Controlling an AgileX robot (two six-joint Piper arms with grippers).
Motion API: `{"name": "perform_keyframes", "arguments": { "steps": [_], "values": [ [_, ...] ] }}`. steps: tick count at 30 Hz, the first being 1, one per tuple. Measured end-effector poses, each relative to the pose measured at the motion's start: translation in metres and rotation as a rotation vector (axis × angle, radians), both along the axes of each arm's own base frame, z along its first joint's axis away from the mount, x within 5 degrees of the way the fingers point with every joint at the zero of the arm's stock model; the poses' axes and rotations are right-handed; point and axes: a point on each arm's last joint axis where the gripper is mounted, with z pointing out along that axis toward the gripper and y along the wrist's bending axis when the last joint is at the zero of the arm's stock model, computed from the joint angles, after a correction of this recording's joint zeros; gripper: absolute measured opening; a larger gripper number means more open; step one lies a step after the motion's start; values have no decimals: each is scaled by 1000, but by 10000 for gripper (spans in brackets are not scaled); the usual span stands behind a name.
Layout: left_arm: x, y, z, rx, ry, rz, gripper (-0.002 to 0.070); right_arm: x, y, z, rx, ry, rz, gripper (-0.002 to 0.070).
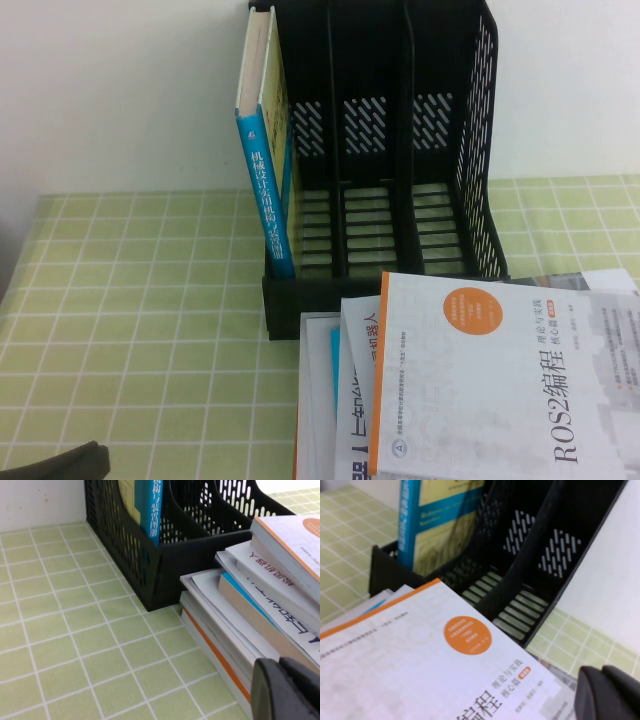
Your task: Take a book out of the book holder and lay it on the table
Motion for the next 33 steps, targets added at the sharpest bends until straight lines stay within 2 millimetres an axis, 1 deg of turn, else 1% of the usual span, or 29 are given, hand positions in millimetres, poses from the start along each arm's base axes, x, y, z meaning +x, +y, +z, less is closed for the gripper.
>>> {"name": "perform_keyframes", "arguments": {
  "steps": [4,9,14,22,24,26,30,33],
  "values": [
    [0,0,-1,2,1,-1,-3,1,0,-9,-16,-50,6,-1],
    [0,0,-1,2,1,-3,-3,1,0,-15,-25,-47,9,-1],
    [-1,0,-1,3,2,-4,-3,1,0,-19,-28,-41,11,-1],
    [-1,0,-1,6,0,-6,-3,1,1,-18,-23,-45,17,-1],
    [-1,1,1,17,-36,7,-3,1,1,-18,-23,-45,17,-1],
    [-4,4,5,19,-111,37,-3,1,1,-18,-22,-46,19,-1],
    [-15,11,11,-6,-271,97,-3,1,1,-18,-23,-47,20,-1],
    [-18,15,7,-23,-319,145,-3,0,1,-18,-21,-47,23,-1]
  ]
}}
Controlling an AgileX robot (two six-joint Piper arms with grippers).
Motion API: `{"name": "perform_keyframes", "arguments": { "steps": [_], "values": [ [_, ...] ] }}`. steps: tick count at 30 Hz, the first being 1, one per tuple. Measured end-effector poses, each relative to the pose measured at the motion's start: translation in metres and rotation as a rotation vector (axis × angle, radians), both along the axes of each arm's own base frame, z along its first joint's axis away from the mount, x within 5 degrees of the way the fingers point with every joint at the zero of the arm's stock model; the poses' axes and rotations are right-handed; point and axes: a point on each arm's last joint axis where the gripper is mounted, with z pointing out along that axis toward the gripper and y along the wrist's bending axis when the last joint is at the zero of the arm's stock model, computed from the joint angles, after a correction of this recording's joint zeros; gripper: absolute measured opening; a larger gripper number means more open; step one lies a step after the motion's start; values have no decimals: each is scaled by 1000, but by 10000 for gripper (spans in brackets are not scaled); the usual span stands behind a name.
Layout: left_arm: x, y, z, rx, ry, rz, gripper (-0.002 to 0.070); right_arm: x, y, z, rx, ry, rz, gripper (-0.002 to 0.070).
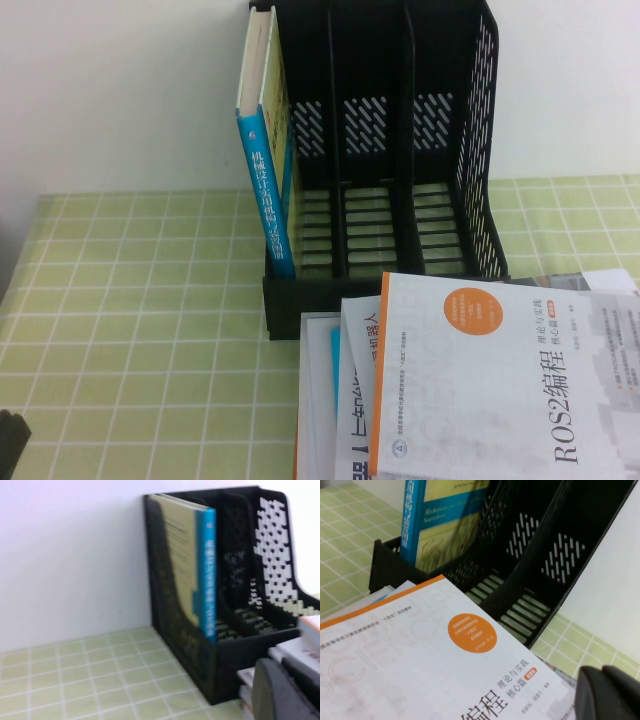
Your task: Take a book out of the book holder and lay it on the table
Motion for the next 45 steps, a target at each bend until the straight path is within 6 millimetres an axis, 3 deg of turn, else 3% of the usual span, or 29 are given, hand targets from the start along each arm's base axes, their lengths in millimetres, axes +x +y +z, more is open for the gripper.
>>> {"name": "perform_keyframes", "arguments": {
  "steps": [6,11,14,38,42,45],
  "values": [
    [4,11,-31,12,16,136,-3,0,0,0,0,-1,0,-1],
    [10,20,-64,-41,134,270,-3,0,0,0,4,1,0,-1],
    [10,22,-73,-58,184,297,-3,0,0,0,4,1,0,-1],
    [8,21,-80,-78,260,299,-3,0,-1,1,11,-1,-3,-1],
    [8,21,-80,-78,260,299,-3,4,-12,5,22,-38,-72,-1],
    [8,21,-80,-80,260,298,-3,7,-26,9,149,-30,-192,-1]
  ]
}}
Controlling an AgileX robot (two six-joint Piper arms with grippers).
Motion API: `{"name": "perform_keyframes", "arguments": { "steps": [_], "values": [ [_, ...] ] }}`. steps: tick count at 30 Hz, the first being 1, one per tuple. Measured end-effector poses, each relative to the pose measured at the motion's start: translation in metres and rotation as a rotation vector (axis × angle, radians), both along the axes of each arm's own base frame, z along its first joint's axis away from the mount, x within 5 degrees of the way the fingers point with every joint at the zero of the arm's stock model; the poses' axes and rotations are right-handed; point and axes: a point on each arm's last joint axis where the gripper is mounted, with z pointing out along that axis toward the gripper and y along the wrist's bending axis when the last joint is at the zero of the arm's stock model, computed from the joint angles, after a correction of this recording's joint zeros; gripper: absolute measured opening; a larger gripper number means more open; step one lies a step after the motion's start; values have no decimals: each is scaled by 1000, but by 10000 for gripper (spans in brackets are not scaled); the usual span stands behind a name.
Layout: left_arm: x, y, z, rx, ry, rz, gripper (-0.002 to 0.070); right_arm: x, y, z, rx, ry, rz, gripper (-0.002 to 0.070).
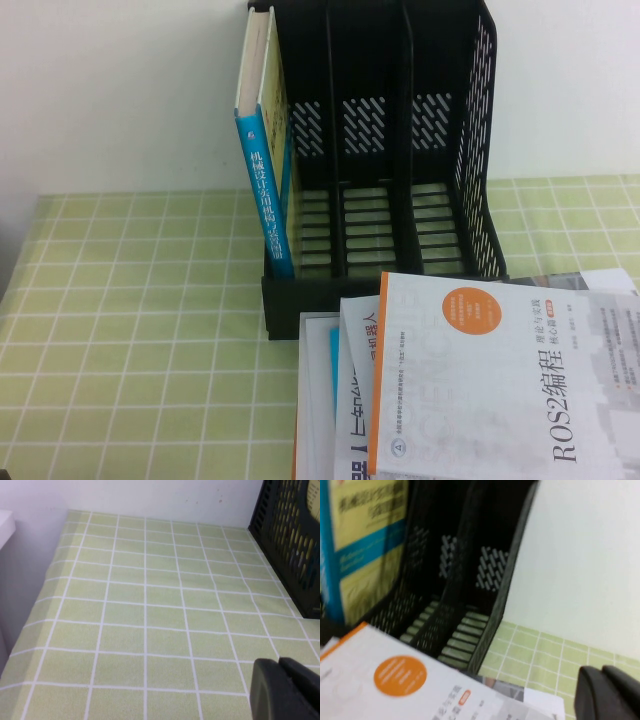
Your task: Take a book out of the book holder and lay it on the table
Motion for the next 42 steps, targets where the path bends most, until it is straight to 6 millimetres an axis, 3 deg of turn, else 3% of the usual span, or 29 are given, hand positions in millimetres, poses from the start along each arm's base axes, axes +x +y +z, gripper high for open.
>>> {"name": "perform_keyframes", "arguments": {
  "steps": [6,14,28,33,42],
  "values": [
    [0,0,0,0,0,0,-3,-3,-19,-4,271,-39,-121,-1],
    [0,0,0,0,0,0,-3,-24,-30,-52,416,-72,-165,-1],
    [0,0,0,2,1,-1,-3,-28,-38,-61,351,-81,-245,-1],
    [0,0,0,2,1,-1,-3,-37,-40,-70,198,-36,-242,-1],
    [0,0,0,2,2,-1,-3,-48,-39,-111,182,3,-210,-1]
  ]
}}
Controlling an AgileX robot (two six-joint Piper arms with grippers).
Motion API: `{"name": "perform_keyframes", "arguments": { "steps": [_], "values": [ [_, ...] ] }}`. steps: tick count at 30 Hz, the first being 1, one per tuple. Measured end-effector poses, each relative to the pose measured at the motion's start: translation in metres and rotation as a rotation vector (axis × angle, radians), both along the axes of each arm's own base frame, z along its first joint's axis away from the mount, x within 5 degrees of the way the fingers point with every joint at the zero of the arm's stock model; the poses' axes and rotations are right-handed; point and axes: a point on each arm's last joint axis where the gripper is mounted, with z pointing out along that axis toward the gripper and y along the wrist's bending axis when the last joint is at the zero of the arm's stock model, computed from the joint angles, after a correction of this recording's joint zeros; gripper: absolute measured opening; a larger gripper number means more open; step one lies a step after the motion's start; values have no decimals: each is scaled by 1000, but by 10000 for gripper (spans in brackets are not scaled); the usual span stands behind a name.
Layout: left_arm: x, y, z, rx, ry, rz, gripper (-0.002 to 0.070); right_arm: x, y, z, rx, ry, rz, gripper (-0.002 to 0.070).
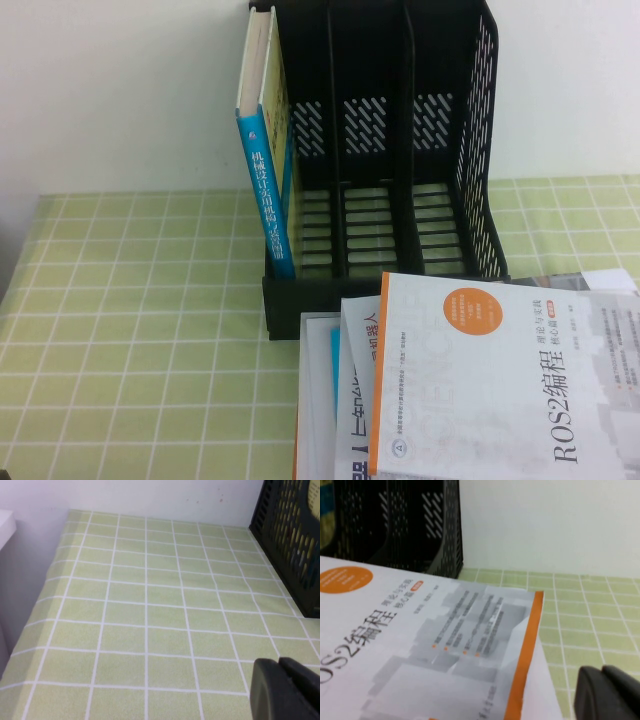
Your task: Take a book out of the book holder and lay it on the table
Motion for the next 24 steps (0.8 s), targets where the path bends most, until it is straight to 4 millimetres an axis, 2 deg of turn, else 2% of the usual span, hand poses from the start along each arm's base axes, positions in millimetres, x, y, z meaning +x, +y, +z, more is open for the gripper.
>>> {"name": "perform_keyframes", "arguments": {
  "steps": [10,17,24],
  "values": [
    [0,0,0,-2,0,1,-3,-3,0,-14,12,141,-29,-1],
    [0,0,0,-2,0,1,-3,-4,-2,-16,16,159,-121,-1],
    [0,0,0,-2,0,1,-3,-4,0,-16,71,165,-123,-1]
  ]
}}
